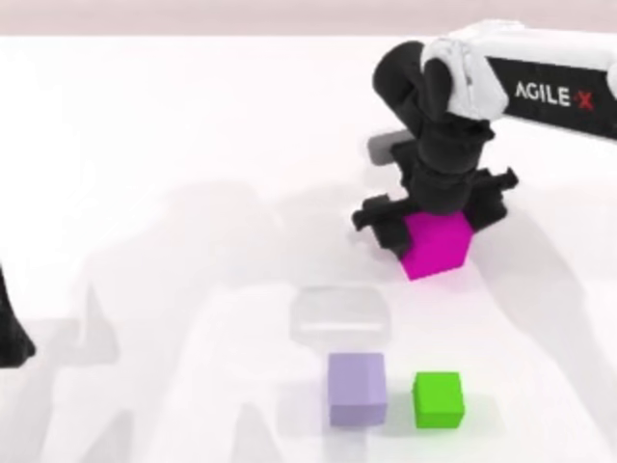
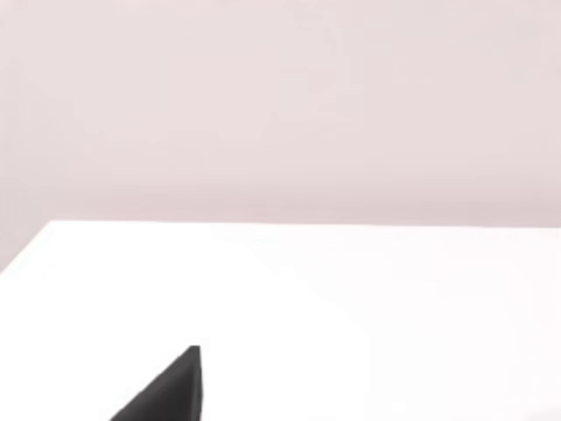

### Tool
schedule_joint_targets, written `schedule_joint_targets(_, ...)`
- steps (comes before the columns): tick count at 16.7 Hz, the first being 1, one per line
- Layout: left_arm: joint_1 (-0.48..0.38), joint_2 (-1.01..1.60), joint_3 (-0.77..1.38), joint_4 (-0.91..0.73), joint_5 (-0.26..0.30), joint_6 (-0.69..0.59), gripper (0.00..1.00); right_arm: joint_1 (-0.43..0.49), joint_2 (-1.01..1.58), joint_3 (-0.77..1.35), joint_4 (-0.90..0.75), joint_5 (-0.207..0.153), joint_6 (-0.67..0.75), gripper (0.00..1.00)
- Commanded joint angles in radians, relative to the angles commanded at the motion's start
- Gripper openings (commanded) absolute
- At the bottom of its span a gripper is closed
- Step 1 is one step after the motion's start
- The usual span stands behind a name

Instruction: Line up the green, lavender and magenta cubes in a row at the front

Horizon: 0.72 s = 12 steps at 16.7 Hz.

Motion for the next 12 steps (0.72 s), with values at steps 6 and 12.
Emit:
schedule_joint_targets(6, 0.0, 0.0, 0.0, 0.0, 0.0, 0.0, 1.0, -0.003, -0.011, 0.001, -0.002, 0.002, 0.0, 0.0)
schedule_joint_targets(12, 0.0, 0.0, 0.0, 0.0, 0.0, 0.0, 1.0, 0.003, -0.042, 0.114, -0.151, 0.003, -0.001, 0.0)
